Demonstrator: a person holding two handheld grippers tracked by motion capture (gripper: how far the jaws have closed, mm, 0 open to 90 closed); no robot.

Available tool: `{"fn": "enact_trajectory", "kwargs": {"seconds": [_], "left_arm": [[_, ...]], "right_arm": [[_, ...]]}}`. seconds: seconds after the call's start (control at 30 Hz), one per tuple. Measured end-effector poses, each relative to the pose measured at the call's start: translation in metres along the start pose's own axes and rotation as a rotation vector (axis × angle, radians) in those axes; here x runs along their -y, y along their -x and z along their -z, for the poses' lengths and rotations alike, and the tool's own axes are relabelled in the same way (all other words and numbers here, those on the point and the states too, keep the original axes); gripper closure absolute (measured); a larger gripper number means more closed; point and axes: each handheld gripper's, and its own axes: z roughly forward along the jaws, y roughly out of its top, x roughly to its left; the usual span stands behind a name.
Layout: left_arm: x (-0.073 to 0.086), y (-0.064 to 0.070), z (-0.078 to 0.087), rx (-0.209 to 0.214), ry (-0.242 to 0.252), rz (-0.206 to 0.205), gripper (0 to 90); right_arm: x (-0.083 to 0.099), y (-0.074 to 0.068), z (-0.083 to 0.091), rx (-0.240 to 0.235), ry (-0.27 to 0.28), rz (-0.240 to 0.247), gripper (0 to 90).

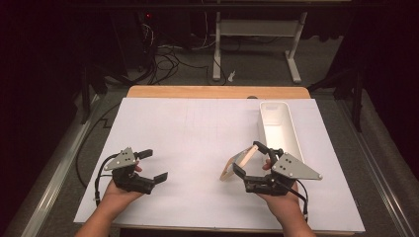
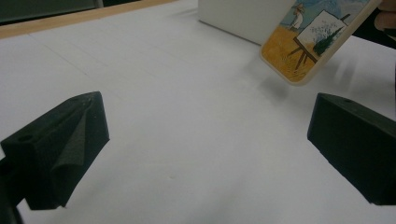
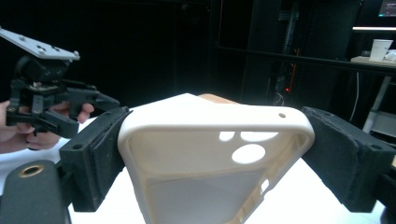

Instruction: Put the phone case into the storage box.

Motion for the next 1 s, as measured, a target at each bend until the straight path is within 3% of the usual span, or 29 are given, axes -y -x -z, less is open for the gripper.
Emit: {"fn": "enact_trajectory", "kwargs": {"seconds": [0.23, 0.8, 1.0], "left_arm": [[-0.002, -0.001, 0.001, -0.019, 0.034, -0.010, 0.6], [0.003, 0.002, -0.001, 0.001, 0.003, -0.030, 0.6], [0.002, 0.000, -0.001, -0.010, 0.009, -0.028, 0.5]], "right_arm": [[0.000, 0.001, 0.000, 0.012, -0.007, 0.002, 12.8], [-0.008, 0.006, 0.009, 0.066, 0.035, 0.012, 12.8], [-0.014, 0.007, 0.015, 0.078, 0.051, 0.019, 12.8]]}}
